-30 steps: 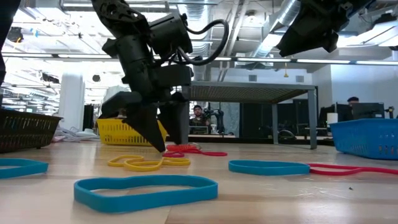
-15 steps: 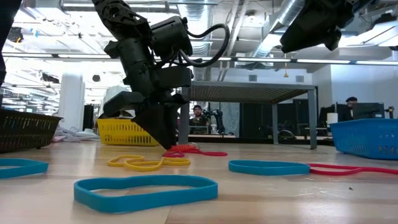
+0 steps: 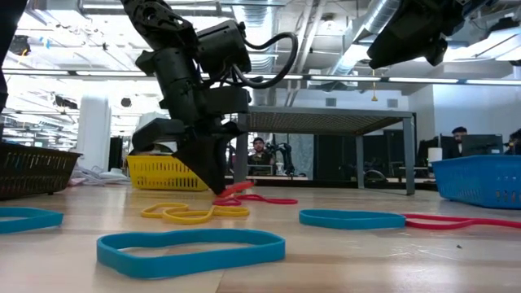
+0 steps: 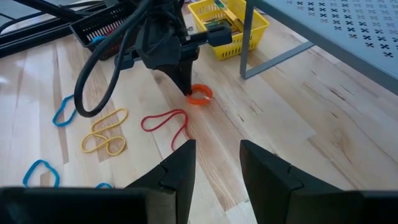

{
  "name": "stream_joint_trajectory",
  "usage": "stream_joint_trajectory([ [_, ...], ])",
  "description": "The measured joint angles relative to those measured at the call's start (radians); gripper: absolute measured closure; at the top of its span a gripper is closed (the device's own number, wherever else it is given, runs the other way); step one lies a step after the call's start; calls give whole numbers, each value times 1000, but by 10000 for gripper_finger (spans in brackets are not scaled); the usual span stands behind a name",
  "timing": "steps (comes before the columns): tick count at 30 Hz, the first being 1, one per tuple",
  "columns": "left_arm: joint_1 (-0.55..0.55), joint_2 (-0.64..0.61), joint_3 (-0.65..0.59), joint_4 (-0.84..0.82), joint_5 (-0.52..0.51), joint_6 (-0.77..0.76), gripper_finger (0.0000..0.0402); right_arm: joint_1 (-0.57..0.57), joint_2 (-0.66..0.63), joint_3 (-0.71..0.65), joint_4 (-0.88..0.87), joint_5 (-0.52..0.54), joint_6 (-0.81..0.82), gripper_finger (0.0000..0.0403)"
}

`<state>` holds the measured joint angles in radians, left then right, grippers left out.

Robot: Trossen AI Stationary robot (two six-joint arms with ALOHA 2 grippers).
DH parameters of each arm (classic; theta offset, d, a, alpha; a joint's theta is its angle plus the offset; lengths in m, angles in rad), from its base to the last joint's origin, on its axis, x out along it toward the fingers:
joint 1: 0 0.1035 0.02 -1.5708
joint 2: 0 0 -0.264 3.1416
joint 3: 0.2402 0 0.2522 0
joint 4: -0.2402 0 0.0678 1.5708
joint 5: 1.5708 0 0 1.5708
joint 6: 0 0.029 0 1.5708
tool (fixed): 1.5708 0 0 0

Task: Pick & Place Office Desk Supplies
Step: Put the orange spring keychain into the blue bin

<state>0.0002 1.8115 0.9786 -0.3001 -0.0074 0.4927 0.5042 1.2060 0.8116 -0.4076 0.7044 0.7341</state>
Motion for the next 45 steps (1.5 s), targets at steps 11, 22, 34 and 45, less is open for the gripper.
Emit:
stream_joint_trajectory([
  [11, -13, -29, -5, -57, 4, 1, 401, 0, 0, 0, 1, 0, 0, 280],
  [22, -13, -50, -5, -115, 6, -1, 401, 0, 0, 0, 5, 0, 0, 280],
  [34, -12, -50, -5, -117, 6, -3, 379, 0, 0, 0, 9, 0, 0, 280],
  [45, -12, -50, -5, -131, 12, -3, 307, 0, 0, 0, 10, 0, 0, 280],
])
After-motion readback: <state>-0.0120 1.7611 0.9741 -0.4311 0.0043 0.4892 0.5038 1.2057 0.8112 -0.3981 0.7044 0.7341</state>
